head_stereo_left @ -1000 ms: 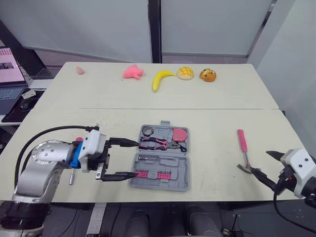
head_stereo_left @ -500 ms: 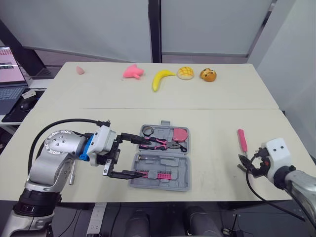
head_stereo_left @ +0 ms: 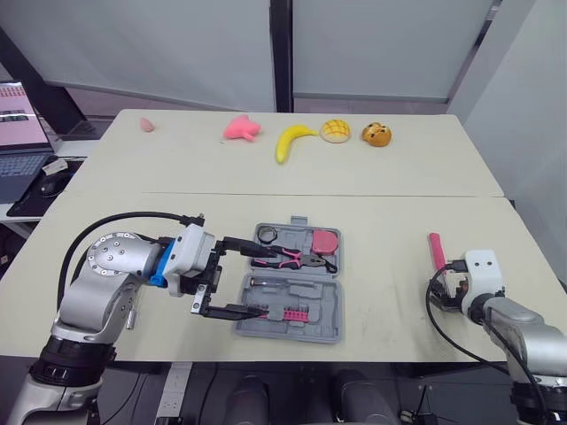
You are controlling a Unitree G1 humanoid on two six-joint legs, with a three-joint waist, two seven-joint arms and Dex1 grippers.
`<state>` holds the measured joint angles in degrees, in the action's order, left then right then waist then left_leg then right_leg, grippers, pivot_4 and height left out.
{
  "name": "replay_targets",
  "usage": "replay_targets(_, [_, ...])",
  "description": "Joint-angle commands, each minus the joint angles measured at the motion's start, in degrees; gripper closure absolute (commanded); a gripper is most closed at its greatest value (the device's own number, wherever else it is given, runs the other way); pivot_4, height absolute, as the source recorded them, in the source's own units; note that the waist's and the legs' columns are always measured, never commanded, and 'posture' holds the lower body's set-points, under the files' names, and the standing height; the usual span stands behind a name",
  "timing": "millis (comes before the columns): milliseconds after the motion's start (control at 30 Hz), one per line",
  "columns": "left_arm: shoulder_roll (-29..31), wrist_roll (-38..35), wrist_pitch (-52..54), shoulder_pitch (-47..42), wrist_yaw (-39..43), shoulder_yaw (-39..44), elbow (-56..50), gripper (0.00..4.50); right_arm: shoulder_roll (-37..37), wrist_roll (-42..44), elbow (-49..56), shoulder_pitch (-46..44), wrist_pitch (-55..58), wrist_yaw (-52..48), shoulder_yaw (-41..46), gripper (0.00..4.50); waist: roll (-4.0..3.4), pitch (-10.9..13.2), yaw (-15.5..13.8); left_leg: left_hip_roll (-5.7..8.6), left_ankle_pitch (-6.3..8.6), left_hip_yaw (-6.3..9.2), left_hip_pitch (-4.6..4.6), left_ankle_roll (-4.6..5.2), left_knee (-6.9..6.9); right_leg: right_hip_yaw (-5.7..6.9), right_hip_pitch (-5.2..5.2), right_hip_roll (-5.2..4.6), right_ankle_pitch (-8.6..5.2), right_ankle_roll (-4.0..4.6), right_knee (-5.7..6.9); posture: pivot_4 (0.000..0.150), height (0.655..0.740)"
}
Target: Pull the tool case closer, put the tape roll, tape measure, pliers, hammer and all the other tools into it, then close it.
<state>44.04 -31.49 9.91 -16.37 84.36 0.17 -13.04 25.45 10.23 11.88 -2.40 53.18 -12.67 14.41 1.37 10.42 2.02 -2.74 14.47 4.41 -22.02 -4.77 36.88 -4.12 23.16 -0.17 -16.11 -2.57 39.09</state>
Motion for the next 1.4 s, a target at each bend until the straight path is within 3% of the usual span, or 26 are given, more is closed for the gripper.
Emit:
replay_targets(33, [-0.3,-0.6,0.2,-0.1,-0.4,-0.8,-1.7,0.00,-0.6,0.1,0.0,0.3,-1.4,0.5,1.4,0.65,0.00,0.0,0.0,0.00,0.00,0.00,0.00,0.00,0.00,0.00,0.00,0.00,0.00,0.00,0.00,0.150,0.7255])
replay_targets(233, [-0.5,-0.5,0.1,-0.3,-0.6,-1.2,-1.6,0.00,-1.0,0.6,-0.8,0.6,-1.6,0.2,1.7,2.49,-0.01,0.0,0.0,0.00,0.00,0.00,0.00,0.00,0.01,0.00,0.00,0.00,-0.01,-0.01,0.00,0.150,0.7255])
replay_targets(400, [-0.5,-0.3,-0.1,-0.2,-0.8,-1.1,-1.1,0.00,-1.3,0.4,-0.7,1.2,-2.2,0.4,1.4,3.38,-0.01,0.0,0.0,0.00,0.00,0.00,0.00,0.00,0.01,0.00,-0.01,0.00,-0.01,-0.02,-0.01,0.150,0.7255])
replay_targets(633, [0.2,0.9,0.1,0.2,-2.5,-0.2,0.1,0.00,0.0,0.9,1.2,1.9,-4.4,-0.7,2.0,4.26,-0.01,0.0,0.0,0.00,0.00,0.00,0.00,0.00,0.01,0.00,0.00,0.00,-0.02,-0.03,-0.01,0.150,0.7255])
replay_targets(800, [1.3,1.7,-0.4,1.0,-3.4,1.3,1.9,0.00,5.0,0.6,5.3,2.8,-5.4,-5.1,0.3,4.29,-0.10,0.1,0.0,0.00,0.00,0.00,-0.01,0.00,-0.01,0.00,0.01,0.00,-0.03,-0.06,-0.01,0.150,0.7255])
replay_targets(1033, [2.8,-2.0,2.0,3.4,-3.5,4.8,0.7,0.00,21.5,0.2,18.5,2.6,-5.7,-18.6,-8.0,4.29,-0.33,0.2,0.7,-0.03,0.00,0.03,0.00,0.01,-0.02,0.01,0.03,0.03,-0.16,-0.26,0.01,0.150,0.7255])
replay_targets(1200, [5.4,0.7,-0.3,5.7,-2.5,7.0,4.6,0.00,33.8,3.3,28.0,-4.1,-3.1,-30.8,-15.4,4.29,-0.35,0.2,1.0,-0.01,0.00,0.02,-0.03,0.00,0.01,0.00,0.03,0.00,-0.16,-0.28,-0.02,0.150,0.7255])
replay_targets(1400, [10.6,6.5,-5.3,8.0,-0.2,6.3,10.2,0.00,37.7,3.1,30.9,-14.8,-3.4,-38.6,-27.2,4.29,-0.32,0.3,1.2,-0.03,0.00,0.04,-0.01,0.00,-0.03,0.05,0.05,0.00,-0.18,-0.25,-0.06,0.150,0.7255])
